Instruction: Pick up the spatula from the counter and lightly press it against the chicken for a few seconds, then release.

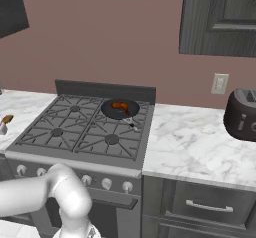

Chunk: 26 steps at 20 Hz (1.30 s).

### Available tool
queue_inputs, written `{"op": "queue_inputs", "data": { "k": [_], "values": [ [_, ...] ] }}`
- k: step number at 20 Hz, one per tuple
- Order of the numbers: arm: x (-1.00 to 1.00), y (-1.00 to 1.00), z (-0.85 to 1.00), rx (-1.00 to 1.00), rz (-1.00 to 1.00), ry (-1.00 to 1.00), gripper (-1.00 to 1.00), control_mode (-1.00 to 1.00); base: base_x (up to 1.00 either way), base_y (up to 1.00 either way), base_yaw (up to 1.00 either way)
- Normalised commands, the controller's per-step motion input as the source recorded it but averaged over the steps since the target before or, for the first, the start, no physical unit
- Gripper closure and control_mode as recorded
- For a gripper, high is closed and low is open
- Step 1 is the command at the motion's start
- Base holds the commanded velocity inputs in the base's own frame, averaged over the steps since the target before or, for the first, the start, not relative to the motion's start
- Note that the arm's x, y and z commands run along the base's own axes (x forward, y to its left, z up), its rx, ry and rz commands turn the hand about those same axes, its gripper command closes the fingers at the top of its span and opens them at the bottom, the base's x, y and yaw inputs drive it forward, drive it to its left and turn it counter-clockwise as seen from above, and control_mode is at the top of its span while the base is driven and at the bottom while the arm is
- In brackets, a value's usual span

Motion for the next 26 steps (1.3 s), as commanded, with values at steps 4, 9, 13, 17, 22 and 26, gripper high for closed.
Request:
{"op": "queue_inputs", "data": {
  "k": [4, 9, 13, 17, 22, 26],
  "values": [
    [0.16, 0.17, -0.15, 0.00, 0.00, 0.01, -1.00, -1.00, 0.00, 0.00, 0.00],
    [0.12, 0.15, -0.18, 0.00, 0.00, 0.02, -1.00, -1.00, 0.00, 0.00, 0.00],
    [0.09, 0.12, -0.24, 0.00, 0.00, 0.03, -1.00, -1.00, 0.00, 0.00, 0.00],
    [0.04, 0.12, -0.26, 0.00, 0.00, 0.03, -1.00, -1.00, 0.00, 0.00, 0.00],
    [0.06, 0.08, -0.17, 0.00, 0.00, 0.01, -1.00, -1.00, 0.00, 0.00, 0.00],
    [0.10, 0.09, -0.16, 0.00, 0.00, 0.00, -1.00, -1.00, 0.00, 0.00, 0.00]
  ]
}}
